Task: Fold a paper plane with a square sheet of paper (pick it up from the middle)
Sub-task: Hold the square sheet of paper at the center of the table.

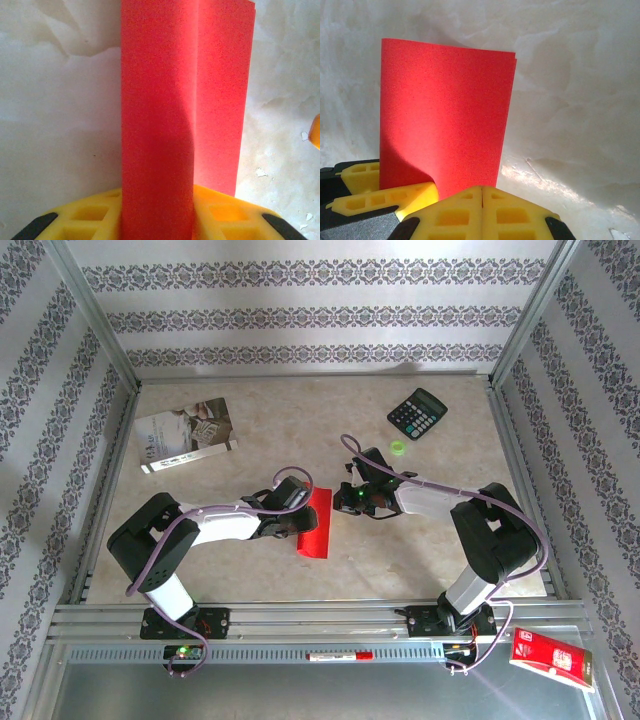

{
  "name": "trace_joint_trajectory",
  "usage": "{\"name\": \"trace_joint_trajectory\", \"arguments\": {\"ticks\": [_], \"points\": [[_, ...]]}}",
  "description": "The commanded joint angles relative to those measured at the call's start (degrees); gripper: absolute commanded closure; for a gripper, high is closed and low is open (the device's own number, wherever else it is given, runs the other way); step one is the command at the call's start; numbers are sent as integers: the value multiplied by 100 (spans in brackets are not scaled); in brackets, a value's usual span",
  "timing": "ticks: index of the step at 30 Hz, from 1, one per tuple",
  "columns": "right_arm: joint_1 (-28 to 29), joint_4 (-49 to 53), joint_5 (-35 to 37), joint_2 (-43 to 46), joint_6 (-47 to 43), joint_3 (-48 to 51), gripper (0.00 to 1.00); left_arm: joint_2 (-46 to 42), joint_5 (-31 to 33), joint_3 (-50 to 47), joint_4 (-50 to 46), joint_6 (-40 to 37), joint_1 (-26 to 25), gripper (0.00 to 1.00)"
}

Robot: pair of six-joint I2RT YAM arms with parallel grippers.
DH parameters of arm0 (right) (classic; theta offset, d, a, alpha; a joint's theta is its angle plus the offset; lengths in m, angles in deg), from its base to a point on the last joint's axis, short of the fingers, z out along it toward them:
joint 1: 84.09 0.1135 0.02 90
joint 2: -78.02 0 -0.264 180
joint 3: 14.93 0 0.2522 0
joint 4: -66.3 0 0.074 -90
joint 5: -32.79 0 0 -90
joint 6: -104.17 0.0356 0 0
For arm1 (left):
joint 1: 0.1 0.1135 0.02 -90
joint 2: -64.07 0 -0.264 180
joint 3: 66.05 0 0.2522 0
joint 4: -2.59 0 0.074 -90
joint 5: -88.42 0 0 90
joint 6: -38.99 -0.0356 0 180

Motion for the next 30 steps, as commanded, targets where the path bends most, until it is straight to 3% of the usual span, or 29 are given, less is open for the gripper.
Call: {"name": "trace_joint_trajectory", "arguments": {"ticks": [1, 30], "points": [[-20, 51, -16, 40, -114, 37, 100, 415, 468, -349, -1089, -134, 20, 68], [-45, 52, -16, 45, -106, 35, 100, 379, 482, -531, -1231, -299, -11, 64]]}}
